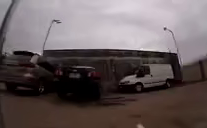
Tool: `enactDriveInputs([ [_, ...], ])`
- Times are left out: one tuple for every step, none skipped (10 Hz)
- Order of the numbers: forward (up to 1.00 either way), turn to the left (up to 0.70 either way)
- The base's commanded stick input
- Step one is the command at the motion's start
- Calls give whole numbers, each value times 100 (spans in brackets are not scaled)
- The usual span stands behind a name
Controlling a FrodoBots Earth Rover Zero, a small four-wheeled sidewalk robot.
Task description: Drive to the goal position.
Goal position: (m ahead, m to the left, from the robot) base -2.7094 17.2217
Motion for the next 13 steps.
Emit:
enactDriveInputs([
  [0, 90],
  [0, 64],
  [0, 0],
  [0, 0],
  [0, 0],
  [0, 0],
  [0, 0],
  [0, 0],
  [0, 0],
  [0, 0],
  [0, 27],
  [0, 93],
  [0, 100],
])
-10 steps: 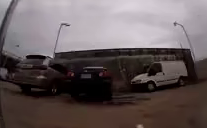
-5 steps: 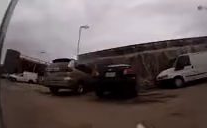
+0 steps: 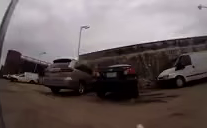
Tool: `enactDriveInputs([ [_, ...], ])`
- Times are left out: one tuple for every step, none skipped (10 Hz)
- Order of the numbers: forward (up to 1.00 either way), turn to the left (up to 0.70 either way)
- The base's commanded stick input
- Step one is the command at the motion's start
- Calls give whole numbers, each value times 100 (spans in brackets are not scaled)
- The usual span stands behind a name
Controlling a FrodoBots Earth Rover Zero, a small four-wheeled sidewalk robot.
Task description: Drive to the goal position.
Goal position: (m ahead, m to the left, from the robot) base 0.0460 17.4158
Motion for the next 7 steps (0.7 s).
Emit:
enactDriveInputs([
  [0, 100],
  [0, 100],
  [0, 100],
  [0, 100],
  [0, 100],
  [0, 100],
  [0, 100],
])
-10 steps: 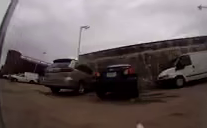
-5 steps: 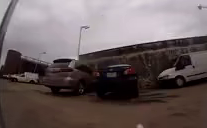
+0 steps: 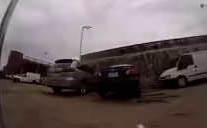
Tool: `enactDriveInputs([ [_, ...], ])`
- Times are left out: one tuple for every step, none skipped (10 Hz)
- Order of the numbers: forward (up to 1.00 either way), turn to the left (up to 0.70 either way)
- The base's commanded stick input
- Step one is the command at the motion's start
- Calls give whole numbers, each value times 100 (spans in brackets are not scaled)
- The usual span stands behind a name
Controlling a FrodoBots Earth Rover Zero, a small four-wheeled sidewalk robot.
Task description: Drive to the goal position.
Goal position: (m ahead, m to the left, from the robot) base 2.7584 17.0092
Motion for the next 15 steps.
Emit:
enactDriveInputs([
  [0, 100],
  [0, 100],
  [0, 100],
  [0, 100],
  [0, 100],
  [0, 100],
  [0, 100],
  [0, 100],
  [0, 100],
  [0, 100],
  [0, 100],
  [0, 100],
  [0, 100],
  [0, 100],
  [0, 100],
])
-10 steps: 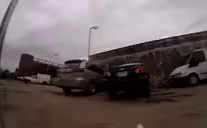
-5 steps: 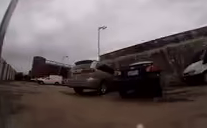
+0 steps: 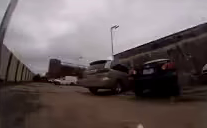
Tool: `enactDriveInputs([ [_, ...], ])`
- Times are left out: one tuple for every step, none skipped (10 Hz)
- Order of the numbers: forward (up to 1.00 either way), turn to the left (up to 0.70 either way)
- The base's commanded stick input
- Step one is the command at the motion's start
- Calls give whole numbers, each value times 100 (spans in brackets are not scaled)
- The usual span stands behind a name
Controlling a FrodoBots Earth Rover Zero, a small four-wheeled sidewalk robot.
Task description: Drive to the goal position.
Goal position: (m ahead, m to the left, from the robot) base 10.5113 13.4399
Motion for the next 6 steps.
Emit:
enactDriveInputs([
  [0, 100],
  [0, 100],
  [0, 100],
  [0, 100],
  [0, 100],
  [0, 100],
])
